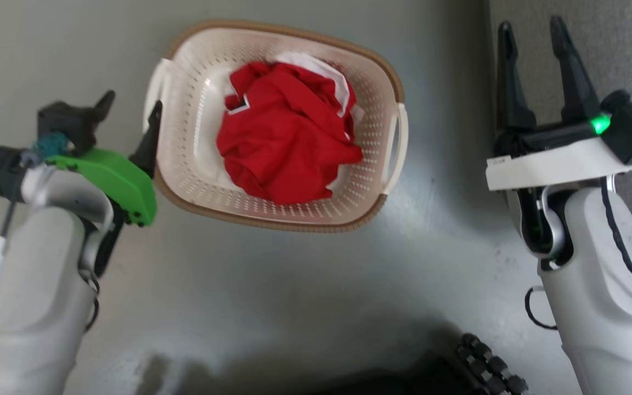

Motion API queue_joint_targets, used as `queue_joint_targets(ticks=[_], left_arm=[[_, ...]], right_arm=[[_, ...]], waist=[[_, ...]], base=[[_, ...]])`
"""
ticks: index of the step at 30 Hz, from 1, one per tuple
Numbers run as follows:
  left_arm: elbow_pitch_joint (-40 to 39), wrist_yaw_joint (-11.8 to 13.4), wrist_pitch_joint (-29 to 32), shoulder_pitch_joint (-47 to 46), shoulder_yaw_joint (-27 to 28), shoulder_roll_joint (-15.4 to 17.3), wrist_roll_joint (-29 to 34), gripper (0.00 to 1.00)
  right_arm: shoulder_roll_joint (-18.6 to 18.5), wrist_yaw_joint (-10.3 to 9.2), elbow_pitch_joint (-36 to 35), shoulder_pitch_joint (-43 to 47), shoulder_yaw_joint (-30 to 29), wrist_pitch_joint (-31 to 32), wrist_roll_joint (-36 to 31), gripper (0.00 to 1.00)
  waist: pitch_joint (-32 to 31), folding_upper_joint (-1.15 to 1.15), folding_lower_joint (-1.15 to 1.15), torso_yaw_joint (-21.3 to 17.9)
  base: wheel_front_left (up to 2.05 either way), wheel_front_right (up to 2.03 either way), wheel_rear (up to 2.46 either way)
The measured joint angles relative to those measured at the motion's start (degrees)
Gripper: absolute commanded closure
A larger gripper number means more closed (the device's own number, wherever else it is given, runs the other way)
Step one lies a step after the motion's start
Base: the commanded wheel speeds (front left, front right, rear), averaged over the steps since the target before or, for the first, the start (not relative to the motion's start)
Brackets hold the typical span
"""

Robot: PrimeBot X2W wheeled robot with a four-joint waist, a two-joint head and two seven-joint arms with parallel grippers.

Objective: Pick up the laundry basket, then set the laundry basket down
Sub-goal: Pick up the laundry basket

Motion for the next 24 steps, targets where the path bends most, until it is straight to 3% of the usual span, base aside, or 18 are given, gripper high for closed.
queue_joint_targets(ticks=[24], left_arm=[[15.8,-1.9,2.9,-9.3,1.3,1.6,-1.3,0.0]], right_arm=[[1.7,1.36,1.0,-4.3,0.3,0.0,-0.5,0.0]], waist=[[9.6,0.0,0.0,-6.8]], base=[[0.0,0.0,0.0]])
